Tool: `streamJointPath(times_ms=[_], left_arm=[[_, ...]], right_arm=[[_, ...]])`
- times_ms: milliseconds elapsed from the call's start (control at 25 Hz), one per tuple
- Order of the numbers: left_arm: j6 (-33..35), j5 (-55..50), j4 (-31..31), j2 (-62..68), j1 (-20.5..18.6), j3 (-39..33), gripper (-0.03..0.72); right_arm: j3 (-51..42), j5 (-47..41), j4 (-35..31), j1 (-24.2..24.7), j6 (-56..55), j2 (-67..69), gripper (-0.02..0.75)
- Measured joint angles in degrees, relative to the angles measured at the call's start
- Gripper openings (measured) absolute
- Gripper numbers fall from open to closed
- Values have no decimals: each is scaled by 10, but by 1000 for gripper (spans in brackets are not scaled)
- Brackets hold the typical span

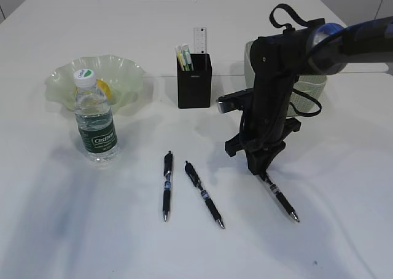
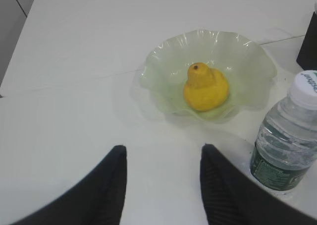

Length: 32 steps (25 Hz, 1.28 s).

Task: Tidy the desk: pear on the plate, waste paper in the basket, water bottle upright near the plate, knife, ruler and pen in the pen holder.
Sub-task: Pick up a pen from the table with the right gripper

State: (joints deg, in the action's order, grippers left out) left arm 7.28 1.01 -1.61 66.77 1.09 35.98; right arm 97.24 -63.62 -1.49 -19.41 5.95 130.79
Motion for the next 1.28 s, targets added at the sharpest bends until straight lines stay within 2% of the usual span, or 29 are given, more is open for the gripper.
streamJointPath(times_ms=[120, 1280], left_arm=[[0, 0, 0, 0, 0, 0, 341], [0, 0, 0, 0, 0, 0, 341]], right_arm=[[0, 0, 0, 0, -5, 0, 132], [3, 1, -2, 0, -30, 0, 129]])
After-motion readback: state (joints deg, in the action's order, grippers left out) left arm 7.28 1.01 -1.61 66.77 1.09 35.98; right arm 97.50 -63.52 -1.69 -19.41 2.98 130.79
